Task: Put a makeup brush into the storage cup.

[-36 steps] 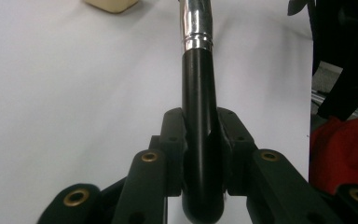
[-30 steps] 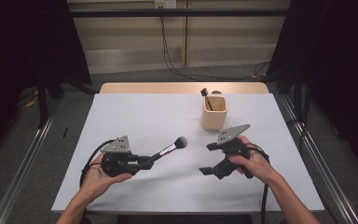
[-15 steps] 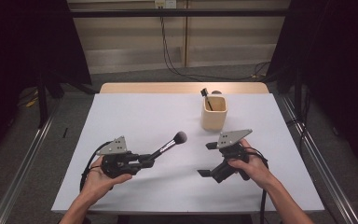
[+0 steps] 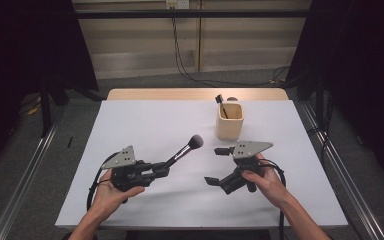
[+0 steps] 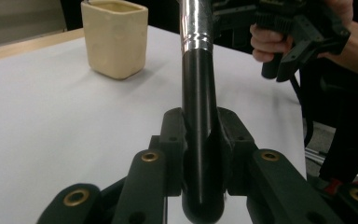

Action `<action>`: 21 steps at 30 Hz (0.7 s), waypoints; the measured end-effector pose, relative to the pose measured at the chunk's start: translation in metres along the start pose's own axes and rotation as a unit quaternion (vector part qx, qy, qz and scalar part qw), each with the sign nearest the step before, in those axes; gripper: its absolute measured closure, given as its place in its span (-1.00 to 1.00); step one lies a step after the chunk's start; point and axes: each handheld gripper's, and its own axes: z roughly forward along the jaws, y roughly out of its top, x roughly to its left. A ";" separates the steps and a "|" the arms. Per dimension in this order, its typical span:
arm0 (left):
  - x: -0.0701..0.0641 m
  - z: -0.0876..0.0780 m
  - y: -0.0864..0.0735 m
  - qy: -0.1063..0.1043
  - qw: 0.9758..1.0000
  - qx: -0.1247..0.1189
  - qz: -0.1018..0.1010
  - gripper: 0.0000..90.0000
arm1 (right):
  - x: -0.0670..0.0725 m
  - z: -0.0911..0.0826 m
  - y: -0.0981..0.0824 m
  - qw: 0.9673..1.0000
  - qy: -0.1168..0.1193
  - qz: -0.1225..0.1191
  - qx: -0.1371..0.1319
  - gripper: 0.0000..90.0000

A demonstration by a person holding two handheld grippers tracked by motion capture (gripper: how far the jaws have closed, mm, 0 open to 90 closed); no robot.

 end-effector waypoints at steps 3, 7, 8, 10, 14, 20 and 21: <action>0.000 0.001 0.001 -0.002 1.000 -0.010 0.001 0.65 | 0.002 0.001 -0.001 1.000 0.012 0.016 -0.023 -0.97; 0.001 0.001 0.003 0.000 1.000 -0.020 0.004 0.65 | 0.002 0.001 -0.001 0.998 0.019 0.031 -0.050 -0.96; 0.000 0.002 0.004 0.004 1.000 -0.026 0.003 0.65 | 0.003 0.001 -0.001 0.998 0.015 0.030 -0.052 -0.96; 0.000 0.004 0.005 0.012 0.999 -0.033 0.007 0.65 | 0.003 0.002 0.000 0.998 0.014 0.026 -0.056 -0.96; -0.001 0.008 0.008 0.006 0.999 -0.035 0.009 0.65 | 0.003 0.002 0.003 0.996 0.021 0.040 -0.080 -0.96; -0.003 0.019 0.015 -0.002 0.999 -0.033 0.014 0.65 | 0.002 0.008 0.009 0.994 0.027 0.040 -0.099 -0.94; -0.003 0.020 0.016 -0.002 0.999 -0.033 0.015 0.65 | 0.002 0.008 0.010 0.994 0.029 0.040 -0.097 -0.92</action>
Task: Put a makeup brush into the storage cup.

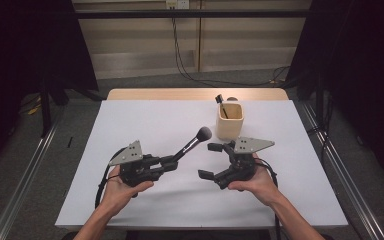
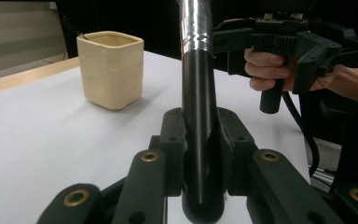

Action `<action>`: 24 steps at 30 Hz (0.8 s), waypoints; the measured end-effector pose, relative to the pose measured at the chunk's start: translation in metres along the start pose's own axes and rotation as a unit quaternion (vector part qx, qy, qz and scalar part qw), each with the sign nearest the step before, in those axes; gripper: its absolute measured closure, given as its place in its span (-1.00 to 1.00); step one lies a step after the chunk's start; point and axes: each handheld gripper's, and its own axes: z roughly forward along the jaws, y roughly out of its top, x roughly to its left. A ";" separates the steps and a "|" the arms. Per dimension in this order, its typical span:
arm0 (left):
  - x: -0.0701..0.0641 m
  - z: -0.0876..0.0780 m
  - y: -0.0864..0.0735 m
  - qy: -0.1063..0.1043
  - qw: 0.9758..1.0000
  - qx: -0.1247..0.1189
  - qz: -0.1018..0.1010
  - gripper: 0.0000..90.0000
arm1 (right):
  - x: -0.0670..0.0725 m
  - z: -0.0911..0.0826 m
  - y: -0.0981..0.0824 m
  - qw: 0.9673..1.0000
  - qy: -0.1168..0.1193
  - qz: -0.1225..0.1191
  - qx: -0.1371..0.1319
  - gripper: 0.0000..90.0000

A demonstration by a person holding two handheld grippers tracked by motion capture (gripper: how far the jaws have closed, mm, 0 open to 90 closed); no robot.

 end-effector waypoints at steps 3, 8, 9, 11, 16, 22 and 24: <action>-0.001 0.003 0.002 -0.002 1.000 -0.008 0.000 0.65 | -0.001 0.002 0.001 1.000 0.005 0.005 0.003 -0.85; -0.004 0.008 0.003 -0.005 1.000 -0.009 0.006 0.65 | -0.001 0.005 0.001 1.000 0.007 0.010 -0.004 -0.72; -0.005 0.008 0.003 -0.007 1.000 -0.008 0.006 0.65 | -0.001 0.005 0.002 1.000 0.007 0.013 -0.004 -0.69; -0.006 0.008 0.001 -0.007 1.000 -0.006 0.010 0.65 | -0.002 0.006 0.003 1.000 0.004 0.014 -0.010 -0.64; -0.008 0.011 -0.001 -0.011 1.000 -0.004 0.008 0.65 | -0.001 0.011 0.003 1.000 0.012 0.019 -0.009 -0.55; -0.009 0.016 -0.003 -0.017 1.000 0.003 0.014 0.65 | 0.001 0.014 0.000 1.000 0.018 0.020 -0.005 -0.36; -0.009 0.017 -0.003 -0.018 1.000 0.005 0.013 0.65 | 0.000 0.013 0.001 1.000 0.017 0.024 -0.011 -0.28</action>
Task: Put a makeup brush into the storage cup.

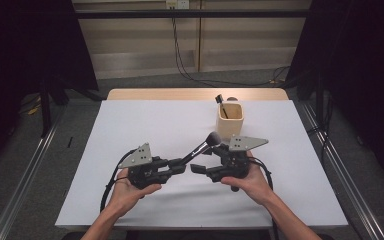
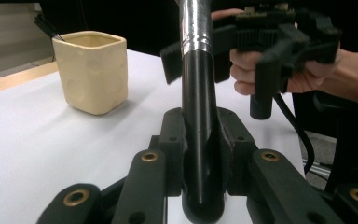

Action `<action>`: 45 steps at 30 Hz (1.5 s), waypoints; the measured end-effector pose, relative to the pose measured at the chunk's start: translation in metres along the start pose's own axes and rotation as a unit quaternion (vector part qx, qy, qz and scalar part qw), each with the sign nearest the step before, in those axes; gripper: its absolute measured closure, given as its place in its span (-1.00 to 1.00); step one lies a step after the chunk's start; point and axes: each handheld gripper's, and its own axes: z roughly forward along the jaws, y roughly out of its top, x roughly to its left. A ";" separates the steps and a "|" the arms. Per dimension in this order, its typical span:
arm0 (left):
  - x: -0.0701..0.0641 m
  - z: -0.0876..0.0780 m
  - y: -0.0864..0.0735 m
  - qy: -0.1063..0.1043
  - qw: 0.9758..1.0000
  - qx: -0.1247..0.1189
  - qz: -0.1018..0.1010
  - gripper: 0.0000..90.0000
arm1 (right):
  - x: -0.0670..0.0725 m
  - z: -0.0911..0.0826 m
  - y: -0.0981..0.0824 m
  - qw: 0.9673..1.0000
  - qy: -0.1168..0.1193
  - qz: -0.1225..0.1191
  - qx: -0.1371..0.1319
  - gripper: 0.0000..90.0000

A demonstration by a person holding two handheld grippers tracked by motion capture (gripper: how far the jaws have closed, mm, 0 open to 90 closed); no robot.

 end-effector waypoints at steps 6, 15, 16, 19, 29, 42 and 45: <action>-0.001 0.006 -0.004 -0.004 1.000 0.017 0.006 0.65 | -0.004 -0.003 -0.001 1.000 0.002 0.017 -0.009 0.07; -0.001 0.009 -0.007 -0.003 1.000 0.022 0.012 0.65 | -0.005 -0.002 -0.003 0.999 0.007 0.039 -0.017 0.24; -0.001 0.009 -0.007 -0.004 1.000 0.022 0.011 0.65 | -0.006 -0.002 -0.003 0.999 0.008 0.041 -0.018 0.27; -0.002 0.011 -0.008 -0.005 1.000 0.025 0.016 0.65 | -0.007 -0.003 -0.003 0.999 0.011 0.046 -0.022 0.39; -0.002 0.016 -0.011 -0.006 0.999 0.030 0.016 0.63 | -0.009 -0.003 -0.003 0.996 0.030 0.075 -0.031 0.57; -0.002 0.013 -0.009 0.009 1.000 0.017 0.011 0.43 | -0.011 -0.004 0.000 0.996 0.030 0.078 -0.036 0.59; -0.002 0.013 -0.008 0.009 1.000 0.016 0.006 0.34 | -0.011 -0.005 0.001 0.996 0.026 0.074 -0.038 0.60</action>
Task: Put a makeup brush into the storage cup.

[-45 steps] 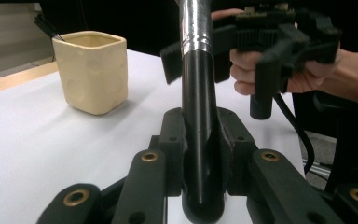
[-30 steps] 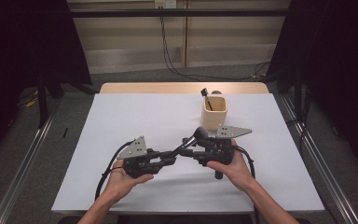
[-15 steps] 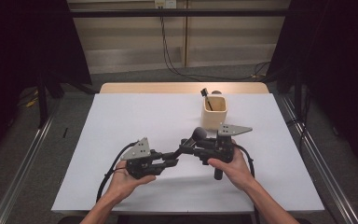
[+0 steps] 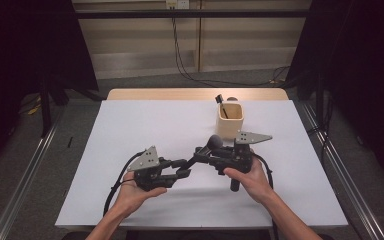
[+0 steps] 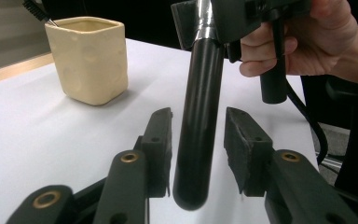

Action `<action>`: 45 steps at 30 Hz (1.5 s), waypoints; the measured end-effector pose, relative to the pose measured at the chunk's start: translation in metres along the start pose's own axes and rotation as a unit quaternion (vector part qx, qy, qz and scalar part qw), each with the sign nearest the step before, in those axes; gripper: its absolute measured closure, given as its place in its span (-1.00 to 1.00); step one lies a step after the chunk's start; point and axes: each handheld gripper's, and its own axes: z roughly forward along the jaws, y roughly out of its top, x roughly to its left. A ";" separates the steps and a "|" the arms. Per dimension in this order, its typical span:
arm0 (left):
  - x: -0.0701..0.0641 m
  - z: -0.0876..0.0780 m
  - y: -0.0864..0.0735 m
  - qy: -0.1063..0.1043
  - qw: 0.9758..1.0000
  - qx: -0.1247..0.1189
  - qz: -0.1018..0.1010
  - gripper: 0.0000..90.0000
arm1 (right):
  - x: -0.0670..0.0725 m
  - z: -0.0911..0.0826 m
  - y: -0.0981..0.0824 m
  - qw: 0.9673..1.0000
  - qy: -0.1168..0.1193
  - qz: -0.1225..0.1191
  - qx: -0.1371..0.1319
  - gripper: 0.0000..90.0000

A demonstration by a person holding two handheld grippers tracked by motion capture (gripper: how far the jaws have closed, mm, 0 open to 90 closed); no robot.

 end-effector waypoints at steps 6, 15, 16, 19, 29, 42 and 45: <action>-0.001 -0.002 0.000 0.008 1.000 0.001 0.001 0.16 | 0.001 -0.003 0.001 1.000 -0.003 -0.005 0.003 0.60; 0.002 -0.011 0.000 0.045 0.999 -0.001 -0.013 -0.19 | 0.001 -0.007 0.003 1.000 -0.009 -0.017 0.014 0.60; 0.002 -0.012 0.000 0.046 0.999 0.002 -0.011 -0.21 | 0.001 -0.008 0.003 1.000 -0.012 -0.018 0.016 0.60; 0.002 -0.015 0.000 0.058 0.998 0.006 -0.012 -0.35 | 0.001 -0.009 0.003 0.999 -0.016 -0.020 0.024 0.60; 0.005 -0.031 -0.004 0.101 0.994 0.018 -0.022 -0.72 | 0.000 -0.014 0.005 0.998 -0.035 -0.019 0.057 0.60; 0.006 -0.062 -0.012 0.140 0.989 0.015 -0.034 -0.89 | -0.003 -0.025 0.008 0.995 -0.057 -0.017 0.074 0.60; 0.008 -0.070 -0.015 0.153 0.987 0.014 -0.034 -0.90 | -0.003 -0.028 0.009 0.994 -0.063 -0.019 0.082 0.60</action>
